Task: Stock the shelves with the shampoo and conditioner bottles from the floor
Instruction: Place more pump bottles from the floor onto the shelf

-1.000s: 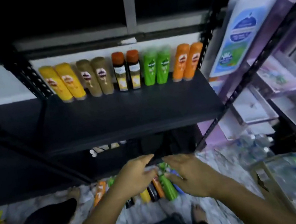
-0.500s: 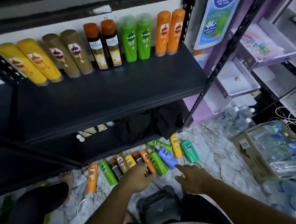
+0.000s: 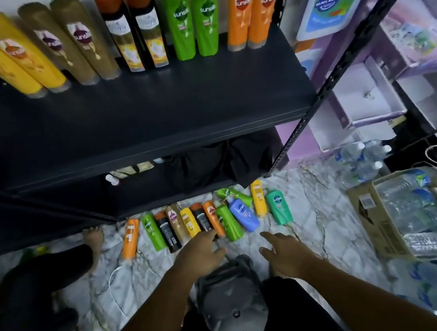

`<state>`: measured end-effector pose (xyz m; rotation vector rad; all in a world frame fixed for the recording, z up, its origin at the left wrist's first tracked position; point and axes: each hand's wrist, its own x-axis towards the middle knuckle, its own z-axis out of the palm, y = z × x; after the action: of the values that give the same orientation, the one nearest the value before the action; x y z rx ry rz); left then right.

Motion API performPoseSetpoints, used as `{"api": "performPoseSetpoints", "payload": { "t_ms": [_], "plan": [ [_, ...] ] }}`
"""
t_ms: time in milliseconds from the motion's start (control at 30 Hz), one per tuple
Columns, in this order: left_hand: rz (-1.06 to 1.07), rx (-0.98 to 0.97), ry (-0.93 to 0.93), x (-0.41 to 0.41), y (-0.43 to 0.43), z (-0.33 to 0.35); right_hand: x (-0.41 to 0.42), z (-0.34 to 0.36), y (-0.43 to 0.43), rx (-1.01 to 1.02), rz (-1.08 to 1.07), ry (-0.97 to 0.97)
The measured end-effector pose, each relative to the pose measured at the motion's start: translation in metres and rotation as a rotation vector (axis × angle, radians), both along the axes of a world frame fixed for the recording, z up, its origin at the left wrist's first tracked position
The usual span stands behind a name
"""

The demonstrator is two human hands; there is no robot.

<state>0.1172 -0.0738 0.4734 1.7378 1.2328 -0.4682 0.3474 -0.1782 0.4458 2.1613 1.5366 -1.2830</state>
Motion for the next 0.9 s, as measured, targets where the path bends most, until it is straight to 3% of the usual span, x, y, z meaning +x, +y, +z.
{"api": "performPoseSetpoints", "payload": {
  "t_ms": [300, 667, 900],
  "plan": [
    [0.244, -0.038, 0.018, 0.041, 0.023, -0.102, 0.07, -0.088, 0.075, -0.022, 0.03, 0.12],
    [0.578, -0.108, -0.083, 0.067, 0.085, -0.436, 0.085, -0.364, 0.116, -0.016, 0.061, 0.032],
    [0.672, -0.067, -0.182, 0.072, 0.092, -0.572, 0.069, -0.489, 0.173, 0.055, 0.14, 0.022]
  ]
}}
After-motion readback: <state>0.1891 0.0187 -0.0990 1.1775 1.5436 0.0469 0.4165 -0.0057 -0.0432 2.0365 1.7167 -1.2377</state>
